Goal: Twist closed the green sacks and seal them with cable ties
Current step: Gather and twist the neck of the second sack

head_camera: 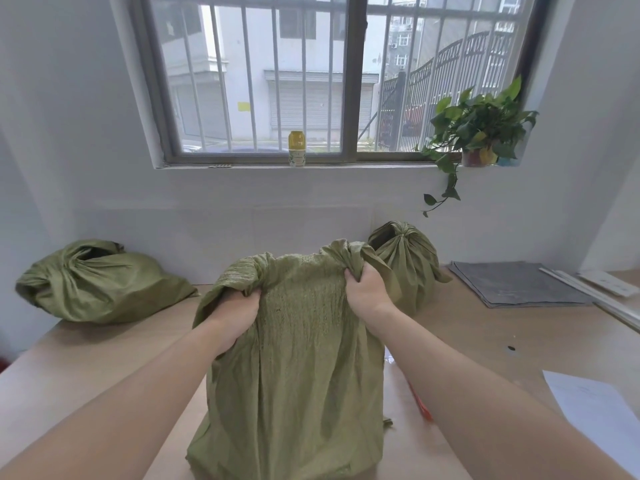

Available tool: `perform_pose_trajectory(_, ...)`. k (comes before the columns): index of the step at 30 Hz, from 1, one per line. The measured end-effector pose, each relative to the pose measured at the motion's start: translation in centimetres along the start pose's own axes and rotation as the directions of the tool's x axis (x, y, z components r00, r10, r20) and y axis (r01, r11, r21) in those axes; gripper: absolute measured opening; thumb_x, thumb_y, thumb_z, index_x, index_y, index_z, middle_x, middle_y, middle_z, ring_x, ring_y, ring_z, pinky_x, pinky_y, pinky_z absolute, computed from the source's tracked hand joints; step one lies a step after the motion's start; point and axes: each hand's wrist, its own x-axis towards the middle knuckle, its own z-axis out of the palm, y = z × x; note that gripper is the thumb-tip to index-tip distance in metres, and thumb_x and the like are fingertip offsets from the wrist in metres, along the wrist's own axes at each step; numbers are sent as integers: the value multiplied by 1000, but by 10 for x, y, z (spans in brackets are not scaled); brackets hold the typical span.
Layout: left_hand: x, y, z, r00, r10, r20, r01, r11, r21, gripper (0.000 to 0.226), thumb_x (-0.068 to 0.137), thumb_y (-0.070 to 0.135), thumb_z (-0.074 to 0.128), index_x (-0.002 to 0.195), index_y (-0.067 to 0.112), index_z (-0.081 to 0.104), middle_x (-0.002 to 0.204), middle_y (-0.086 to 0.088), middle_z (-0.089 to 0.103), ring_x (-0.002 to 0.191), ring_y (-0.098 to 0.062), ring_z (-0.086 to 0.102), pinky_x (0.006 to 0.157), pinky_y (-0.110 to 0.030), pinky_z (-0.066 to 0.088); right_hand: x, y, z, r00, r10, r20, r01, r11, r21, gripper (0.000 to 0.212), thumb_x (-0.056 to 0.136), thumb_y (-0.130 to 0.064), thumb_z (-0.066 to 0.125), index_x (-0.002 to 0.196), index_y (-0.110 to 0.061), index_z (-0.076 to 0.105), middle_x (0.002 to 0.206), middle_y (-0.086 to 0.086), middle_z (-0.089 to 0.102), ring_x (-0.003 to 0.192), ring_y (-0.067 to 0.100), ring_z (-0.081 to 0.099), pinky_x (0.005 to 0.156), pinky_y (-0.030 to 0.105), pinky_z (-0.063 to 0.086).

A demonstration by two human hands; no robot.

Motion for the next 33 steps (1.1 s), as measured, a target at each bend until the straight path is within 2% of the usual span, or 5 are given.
perform_pose_trajectory(6,-5,3,-2,998,-48,39,54,982,-180,35,91,41,59,115,16,65,112,-7,69,104,-25,64,101,-45,50,-7,-4,0,998,23,57,-28,996,85,21,102,-17,48,111,-2,57,82,6,46,70,19,42,61,32,39)
perform_pose_trajectory(15,-13,5,-7,984,73,162,-60,995,-81,79,52,71,88,115,28,70,109,8,76,105,-15,70,102,-41,53,-9,-7,1,997,7,77,-18,988,152,27,99,-11,45,118,-23,61,103,5,68,86,23,63,77,31,52)
perform_pose_trajectory(22,-13,4,-8,986,-8,164,24,995,-94,51,66,54,87,107,28,71,110,4,74,104,-20,69,103,-44,52,-10,-8,3,996,0,88,-12,990,144,52,97,1,39,140,-26,52,121,-6,65,109,12,61,103,34,48)
perform_pose_trajectory(29,-13,3,0,996,-9,91,14,998,-60,63,91,55,65,143,21,55,140,1,59,132,-25,53,116,-41,39,-10,-7,7,995,-25,92,12,990,144,50,97,0,42,140,-23,53,122,-6,65,118,16,59,111,36,43)
perform_pose_trajectory(33,-14,2,4,998,-21,61,24,999,-48,65,90,54,64,145,20,54,144,-3,58,132,-27,53,115,-42,40,-11,-3,5,991,-46,128,27,988,149,46,91,-8,58,134,-27,54,118,-6,68,114,14,64,109,39,48)
